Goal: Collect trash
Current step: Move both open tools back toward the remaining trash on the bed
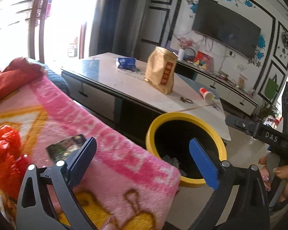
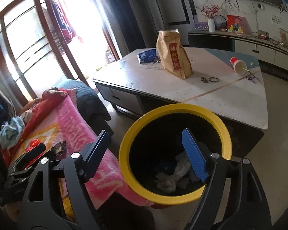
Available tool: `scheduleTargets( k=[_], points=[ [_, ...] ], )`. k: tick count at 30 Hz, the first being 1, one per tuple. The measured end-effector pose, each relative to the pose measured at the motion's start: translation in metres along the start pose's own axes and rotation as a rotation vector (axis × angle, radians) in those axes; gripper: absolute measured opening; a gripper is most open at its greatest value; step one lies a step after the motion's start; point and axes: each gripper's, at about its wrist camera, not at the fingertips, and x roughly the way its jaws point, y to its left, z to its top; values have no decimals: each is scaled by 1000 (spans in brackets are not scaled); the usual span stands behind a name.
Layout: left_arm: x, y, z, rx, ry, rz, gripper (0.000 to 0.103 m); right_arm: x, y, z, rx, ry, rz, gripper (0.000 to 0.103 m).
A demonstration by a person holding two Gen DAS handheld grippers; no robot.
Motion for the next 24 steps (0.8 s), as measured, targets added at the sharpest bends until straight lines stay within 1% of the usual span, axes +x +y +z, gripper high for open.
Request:
scheduleTargets(
  k=[5, 13, 24],
  points=[
    [-16, 12, -2, -4, -31, 39, 95, -2, 13, -2, -19, -15, 19, 70],
    [-41, 33, -2, -26, -86, 106, 95, -8, 41, -7, -61, -42, 79, 71],
    [-68, 63, -7, -75, -122, 173, 95, -10, 72, -18, -120, -32, 145, 72]
  ],
)
